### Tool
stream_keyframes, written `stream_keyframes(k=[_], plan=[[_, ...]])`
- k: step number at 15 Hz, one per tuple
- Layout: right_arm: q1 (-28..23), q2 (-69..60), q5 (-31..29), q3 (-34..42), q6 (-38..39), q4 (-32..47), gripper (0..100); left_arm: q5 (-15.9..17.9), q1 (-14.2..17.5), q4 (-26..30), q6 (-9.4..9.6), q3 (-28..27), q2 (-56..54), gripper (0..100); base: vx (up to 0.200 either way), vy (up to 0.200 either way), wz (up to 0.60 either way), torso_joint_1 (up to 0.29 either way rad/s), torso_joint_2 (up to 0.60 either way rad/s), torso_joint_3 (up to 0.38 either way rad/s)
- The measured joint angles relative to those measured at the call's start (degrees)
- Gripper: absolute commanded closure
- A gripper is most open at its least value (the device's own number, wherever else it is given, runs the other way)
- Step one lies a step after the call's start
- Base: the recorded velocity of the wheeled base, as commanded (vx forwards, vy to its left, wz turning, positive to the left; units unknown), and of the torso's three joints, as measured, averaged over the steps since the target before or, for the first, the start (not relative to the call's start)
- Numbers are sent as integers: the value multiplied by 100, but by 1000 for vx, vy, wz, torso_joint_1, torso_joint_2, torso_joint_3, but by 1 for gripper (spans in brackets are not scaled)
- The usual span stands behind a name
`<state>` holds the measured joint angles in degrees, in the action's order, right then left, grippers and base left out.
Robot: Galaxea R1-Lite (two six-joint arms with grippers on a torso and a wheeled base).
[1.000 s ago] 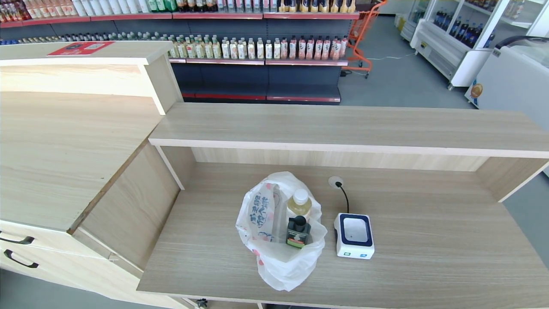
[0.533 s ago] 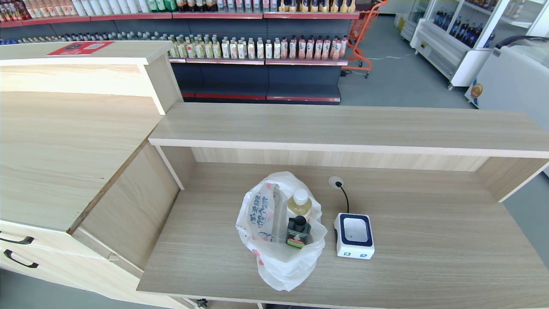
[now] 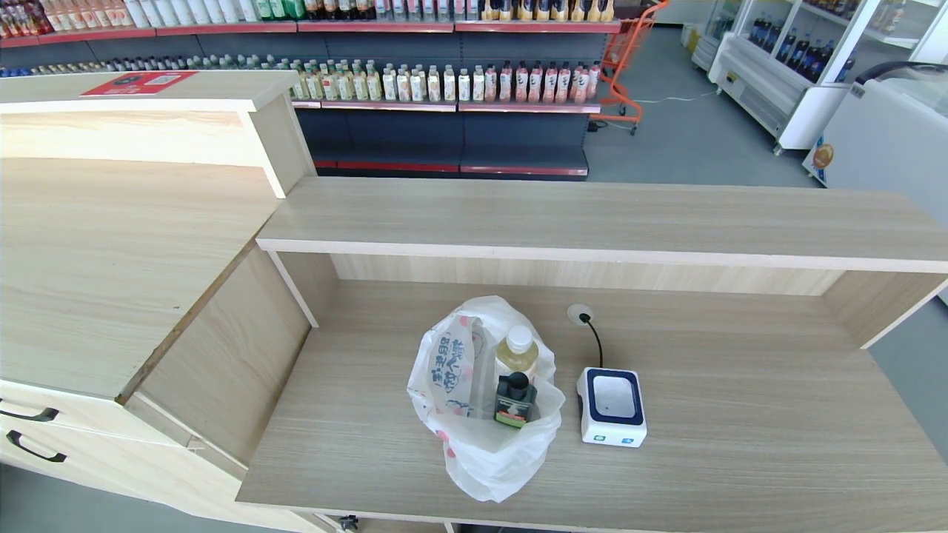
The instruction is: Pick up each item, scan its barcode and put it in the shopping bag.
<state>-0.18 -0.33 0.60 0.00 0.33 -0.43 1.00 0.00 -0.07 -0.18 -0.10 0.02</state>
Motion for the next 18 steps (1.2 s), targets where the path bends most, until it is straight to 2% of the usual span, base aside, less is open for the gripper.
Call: stream_keyframes(k=[1,6,18], plan=[[2,2,0,0,0,0,100,0,0,0,0,0,0,0,-200,0,0,2,2,2],[7,2,0,0,-4,2,100,4,0,2,2,0,0,0,0,0,0,0,0,0],[5,11,-2,0,-9,0,100,6,0,0,11,0,0,0,0,-200,0,6,0,1]])
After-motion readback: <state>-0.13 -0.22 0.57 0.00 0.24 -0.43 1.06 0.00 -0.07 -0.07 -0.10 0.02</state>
